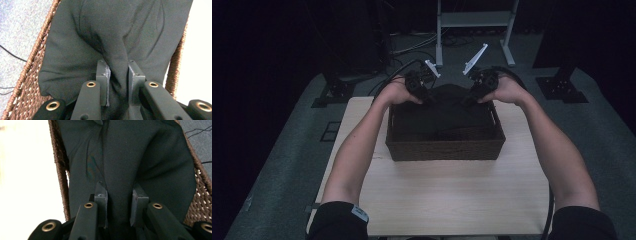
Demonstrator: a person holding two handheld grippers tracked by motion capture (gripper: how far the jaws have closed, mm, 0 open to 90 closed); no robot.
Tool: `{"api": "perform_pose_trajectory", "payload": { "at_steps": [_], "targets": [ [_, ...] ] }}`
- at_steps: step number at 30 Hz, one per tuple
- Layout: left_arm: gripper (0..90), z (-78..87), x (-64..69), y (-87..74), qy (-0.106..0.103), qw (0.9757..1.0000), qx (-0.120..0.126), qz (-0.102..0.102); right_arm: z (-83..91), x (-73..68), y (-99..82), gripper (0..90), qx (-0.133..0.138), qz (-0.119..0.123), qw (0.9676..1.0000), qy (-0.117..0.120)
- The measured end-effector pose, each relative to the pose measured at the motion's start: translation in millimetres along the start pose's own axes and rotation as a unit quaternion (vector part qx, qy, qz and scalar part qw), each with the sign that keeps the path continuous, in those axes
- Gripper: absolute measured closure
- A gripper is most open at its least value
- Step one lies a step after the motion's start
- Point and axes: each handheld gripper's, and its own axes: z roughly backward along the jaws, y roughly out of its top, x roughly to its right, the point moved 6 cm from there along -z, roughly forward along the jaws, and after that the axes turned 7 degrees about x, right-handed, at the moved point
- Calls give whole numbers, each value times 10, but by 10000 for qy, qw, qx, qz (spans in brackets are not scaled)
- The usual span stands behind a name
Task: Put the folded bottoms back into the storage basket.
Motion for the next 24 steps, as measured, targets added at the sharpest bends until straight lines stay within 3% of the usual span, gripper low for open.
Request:
{"api": "perform_pose_trajectory", "payload": {
  "at_steps": [16,24],
  "targets": [
    [768,-123,2,-61,18,10000,4,0,-133,45,-156,713,-38,-142,9999,-8],
    [801,-272,1,-166,-124,9998,-121,131,-222,53,-194,716,-99,-172,9998,51]
  ]
}}
